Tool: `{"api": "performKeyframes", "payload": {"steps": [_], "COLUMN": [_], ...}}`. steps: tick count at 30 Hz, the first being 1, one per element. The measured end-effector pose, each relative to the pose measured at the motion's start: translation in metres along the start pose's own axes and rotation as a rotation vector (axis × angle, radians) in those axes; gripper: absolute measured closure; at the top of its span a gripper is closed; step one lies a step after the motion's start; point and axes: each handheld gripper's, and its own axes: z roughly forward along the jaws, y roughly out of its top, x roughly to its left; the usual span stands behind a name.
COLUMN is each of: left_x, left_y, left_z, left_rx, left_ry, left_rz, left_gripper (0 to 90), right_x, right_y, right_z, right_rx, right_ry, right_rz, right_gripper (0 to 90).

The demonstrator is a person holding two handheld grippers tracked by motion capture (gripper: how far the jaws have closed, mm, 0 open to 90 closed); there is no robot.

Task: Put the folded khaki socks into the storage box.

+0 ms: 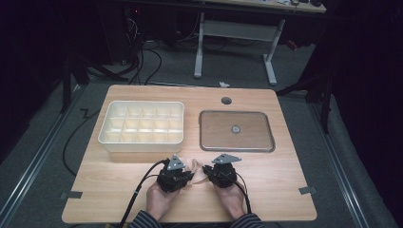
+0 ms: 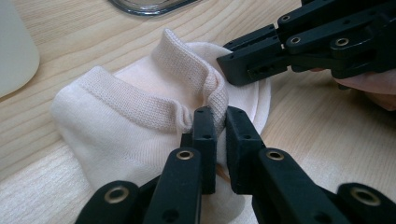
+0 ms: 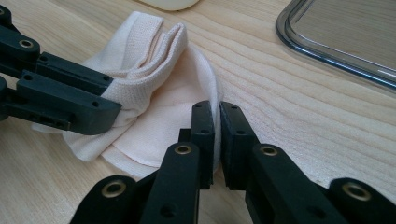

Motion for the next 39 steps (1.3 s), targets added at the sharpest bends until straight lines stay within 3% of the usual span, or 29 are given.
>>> {"api": "performKeyframes", "payload": {"steps": [6,8,17,23,29,39], "left_x": [-0.002,-0.005,-0.004,-0.006,-0.007,-0.009], "left_y": [0.002,0.004,0.002,0.002,0.003,0.001], "left_z": [-0.001,-0.003,0.006,0.007,0.004,-0.021], "left_rx": [-0.009,-0.025,0.02,0.023,0.017,-0.044], "left_ry": [-0.01,-0.01,0.014,0.019,-0.012,0.006], "left_rz": [-0.011,0.004,0.023,0.042,0.034,0.023], "left_gripper": [83.5,83.4,81.3,80.9,63.5,57.8], "right_x": [0.0,0.0,0.001,0.001,0.0,0.001], "right_y": [0.0,0.0,0.0,0.0,0.0,0.001], "right_z": [0.001,0.001,0.001,0.001,-0.001,-0.009], "right_rx": [-0.001,0.001,0.002,0.005,0.0,-0.018], "right_ry": [0.001,0.001,-0.004,0.002,-0.009,-0.022], "right_rz": [-0.003,-0.007,-0.008,-0.007,-0.003,-0.005], "right_gripper": [84.7,84.7,84.0,84.2,77.4,75.7]}}
